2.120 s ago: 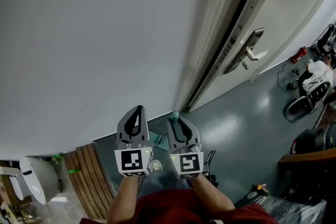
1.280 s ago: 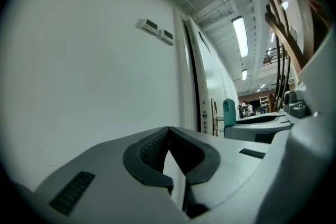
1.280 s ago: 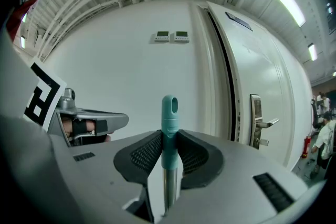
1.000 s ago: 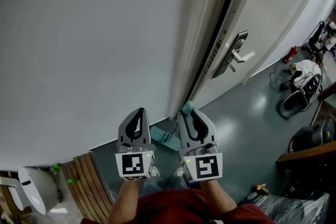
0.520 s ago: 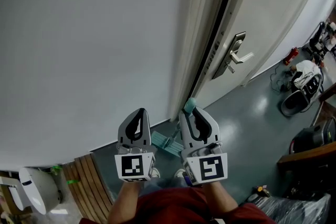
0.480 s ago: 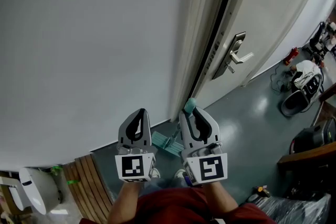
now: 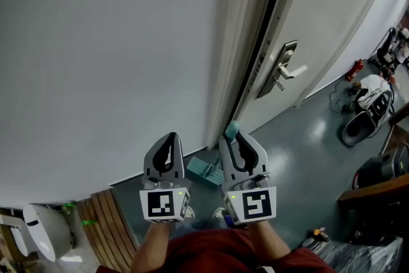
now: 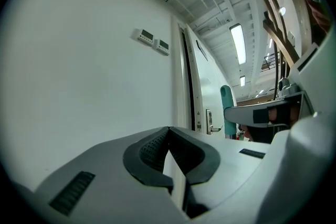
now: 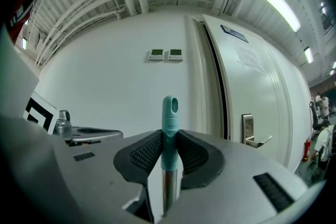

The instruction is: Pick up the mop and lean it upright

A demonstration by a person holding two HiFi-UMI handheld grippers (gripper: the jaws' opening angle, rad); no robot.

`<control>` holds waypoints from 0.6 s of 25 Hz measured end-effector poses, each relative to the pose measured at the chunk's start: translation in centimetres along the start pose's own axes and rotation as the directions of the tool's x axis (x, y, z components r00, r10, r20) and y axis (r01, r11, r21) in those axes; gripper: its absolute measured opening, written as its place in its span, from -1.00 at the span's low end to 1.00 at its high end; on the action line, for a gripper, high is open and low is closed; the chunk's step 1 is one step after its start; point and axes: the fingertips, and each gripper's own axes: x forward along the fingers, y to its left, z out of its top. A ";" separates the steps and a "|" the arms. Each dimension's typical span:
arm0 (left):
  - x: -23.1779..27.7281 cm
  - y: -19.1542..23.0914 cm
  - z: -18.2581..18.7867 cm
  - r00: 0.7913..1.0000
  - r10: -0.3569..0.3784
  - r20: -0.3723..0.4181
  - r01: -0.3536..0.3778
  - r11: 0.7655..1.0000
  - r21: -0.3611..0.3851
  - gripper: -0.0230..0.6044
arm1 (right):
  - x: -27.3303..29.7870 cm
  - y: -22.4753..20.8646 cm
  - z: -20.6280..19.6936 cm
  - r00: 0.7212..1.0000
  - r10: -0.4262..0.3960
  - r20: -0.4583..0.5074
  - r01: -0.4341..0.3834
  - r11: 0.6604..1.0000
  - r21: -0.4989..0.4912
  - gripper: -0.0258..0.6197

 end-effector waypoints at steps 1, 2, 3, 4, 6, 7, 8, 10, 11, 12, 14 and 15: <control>0.0 0.0 0.1 1.000 0.003 0.002 -0.003 1.000 0.000 -0.89 | 0.0 0.0 0.0 1.000 0.004 0.008 -0.004 1.000 -0.002 -0.60; 0.0 0.0 0.2 1.000 0.006 0.003 -0.006 1.000 -0.002 -0.89 | 0.0 0.0 0.1 1.000 0.009 0.017 -0.009 1.000 -0.004 -0.60; 0.0 0.0 0.1 1.000 0.008 0.003 -0.008 1.000 -0.002 -0.89 | 0.0 0.0 0.1 1.000 0.012 0.022 -0.012 1.000 -0.006 -0.60; 0.0 0.0 0.1 1.000 0.011 0.004 -0.011 1.000 -0.001 -0.89 | -0.1 0.0 0.1 1.000 0.014 0.020 -0.014 1.000 -0.008 -0.60; -0.1 0.1 0.2 1.000 0.021 0.005 -0.021 1.000 0.003 -0.89 | -0.1 -0.1 0.1 1.000 0.012 0.018 -0.012 1.000 -0.003 -0.60; -0.1 0.2 0.3 1.000 0.029 0.008 -0.029 1.000 0.007 -0.89 | 0.0 -0.1 0.2 1.000 0.012 0.022 -0.012 1.000 0.002 -0.60; -0.1 0.3 0.3 0.999 0.038 0.011 -0.039 0.999 0.011 -0.88 | 0.0 -0.1 0.1 1.000 0.017 0.022 -0.017 1.000 0.005 -0.60; -0.1 0.5 0.3 0.999 0.051 0.014 -0.051 0.999 0.016 -0.88 | 0.1 -0.1 -0.3 0.999 0.035 0.008 -0.035 0.999 0.008 -0.60; -0.1 0.5 0.2 0.998 0.054 0.013 -0.054 0.998 0.017 -0.89 | 0.1 -0.1 -0.6 0.999 0.044 0.003 -0.044 0.999 0.012 -0.60; -0.1 0.6 0.2 0.998 0.056 0.011 -0.056 0.998 0.017 -0.89 | 0.2 0.0 -0.8 0.999 0.053 0.000 -0.053 0.998 0.017 -0.60; -0.2 0.7 0.1 0.998 0.061 0.008 -0.061 0.998 0.016 -0.89 | 0.3 0.2 -1.1 0.997 0.072 -0.003 -0.072 0.997 0.025 -0.60; -0.3 0.9 0.0 0.998 0.065 0.007 -0.065 0.998 0.016 -0.88 | 0.3 0.3 -1.2 0.997 0.082 -0.005 -0.082 0.996 0.029 -0.60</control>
